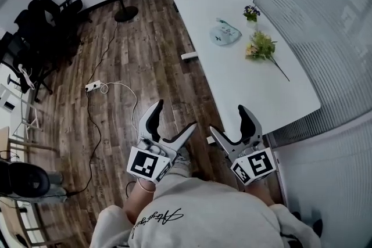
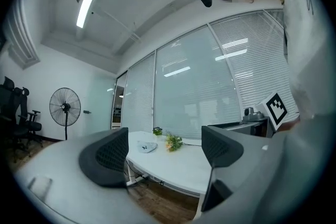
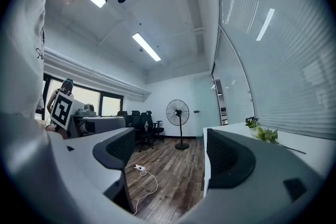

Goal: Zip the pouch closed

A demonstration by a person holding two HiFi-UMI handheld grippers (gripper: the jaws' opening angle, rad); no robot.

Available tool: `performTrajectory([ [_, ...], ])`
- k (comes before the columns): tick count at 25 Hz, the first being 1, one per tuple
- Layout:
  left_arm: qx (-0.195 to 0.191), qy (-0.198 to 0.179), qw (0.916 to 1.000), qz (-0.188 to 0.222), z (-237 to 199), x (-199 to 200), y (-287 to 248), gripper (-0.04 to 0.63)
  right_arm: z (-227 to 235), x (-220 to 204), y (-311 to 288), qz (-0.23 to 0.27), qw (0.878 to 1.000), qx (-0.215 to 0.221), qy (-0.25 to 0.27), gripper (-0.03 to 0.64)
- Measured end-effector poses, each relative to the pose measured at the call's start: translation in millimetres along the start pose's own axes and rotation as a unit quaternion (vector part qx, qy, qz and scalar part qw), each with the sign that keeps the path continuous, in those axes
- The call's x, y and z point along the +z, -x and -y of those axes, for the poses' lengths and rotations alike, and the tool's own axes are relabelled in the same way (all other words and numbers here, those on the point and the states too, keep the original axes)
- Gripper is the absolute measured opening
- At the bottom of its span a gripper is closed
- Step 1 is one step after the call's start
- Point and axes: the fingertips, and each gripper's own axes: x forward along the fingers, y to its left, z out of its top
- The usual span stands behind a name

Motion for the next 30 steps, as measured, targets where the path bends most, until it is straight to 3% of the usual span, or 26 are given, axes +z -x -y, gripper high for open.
performTrajectory([
  [6,-0.003,0.006,1.0000,0.005,-8.8,-9.0,-17.5,0.420,12.1,-3.6,-17.4,0.004,1.000,0.001,0.002,0.411],
  [13,-0.030,0.007,0.9994,0.016,-36.2,-17.4,-63.1,0.420,45.3,-7.9,-48.0,0.006,0.999,-0.031,0.010,0.413],
  [30,-0.119,0.004,0.9928,0.012,-157.1,-28.0,-211.0,0.420,136.7,2.8,-197.6,0.019,0.994,-0.108,0.013,0.413],
])
